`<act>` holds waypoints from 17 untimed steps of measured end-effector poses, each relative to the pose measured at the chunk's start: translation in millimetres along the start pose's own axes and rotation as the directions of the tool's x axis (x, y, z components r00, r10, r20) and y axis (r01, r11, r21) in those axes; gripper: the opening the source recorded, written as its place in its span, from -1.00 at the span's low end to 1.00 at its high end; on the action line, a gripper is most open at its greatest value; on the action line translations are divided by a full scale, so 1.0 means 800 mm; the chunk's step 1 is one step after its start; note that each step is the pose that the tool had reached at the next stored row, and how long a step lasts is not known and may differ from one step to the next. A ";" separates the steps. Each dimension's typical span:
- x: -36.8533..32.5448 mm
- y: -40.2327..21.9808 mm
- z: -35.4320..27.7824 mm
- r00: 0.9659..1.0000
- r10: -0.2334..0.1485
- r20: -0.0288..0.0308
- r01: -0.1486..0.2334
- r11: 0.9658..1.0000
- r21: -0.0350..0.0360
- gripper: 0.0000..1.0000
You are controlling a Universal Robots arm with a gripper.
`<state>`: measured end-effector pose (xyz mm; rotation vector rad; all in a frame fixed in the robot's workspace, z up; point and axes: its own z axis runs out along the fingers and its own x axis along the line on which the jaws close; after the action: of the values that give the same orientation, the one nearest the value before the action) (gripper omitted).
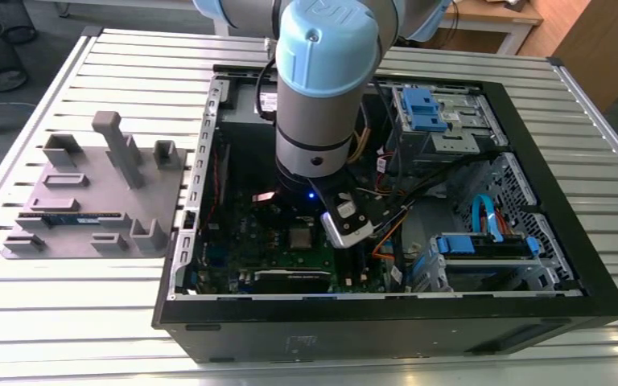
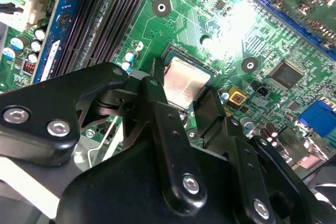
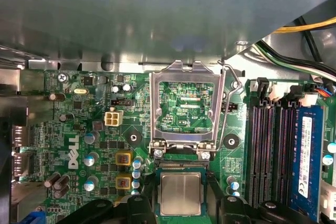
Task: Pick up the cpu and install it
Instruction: 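Place the cpu into insertion slot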
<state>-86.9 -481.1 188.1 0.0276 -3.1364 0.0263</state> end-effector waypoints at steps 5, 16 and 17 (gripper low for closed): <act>0.0000 0.0000 0.0002 1.000 0.000 0.000 0.000 1.000 0.000 -0.06; 0.0000 0.0000 0.0004 1.000 0.000 0.000 0.000 1.000 0.000 0.08; 0.0000 0.0000 0.0004 1.000 0.000 0.000 0.000 1.000 0.000 0.08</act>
<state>-86.9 -481.1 187.7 0.0275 -3.1366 0.0258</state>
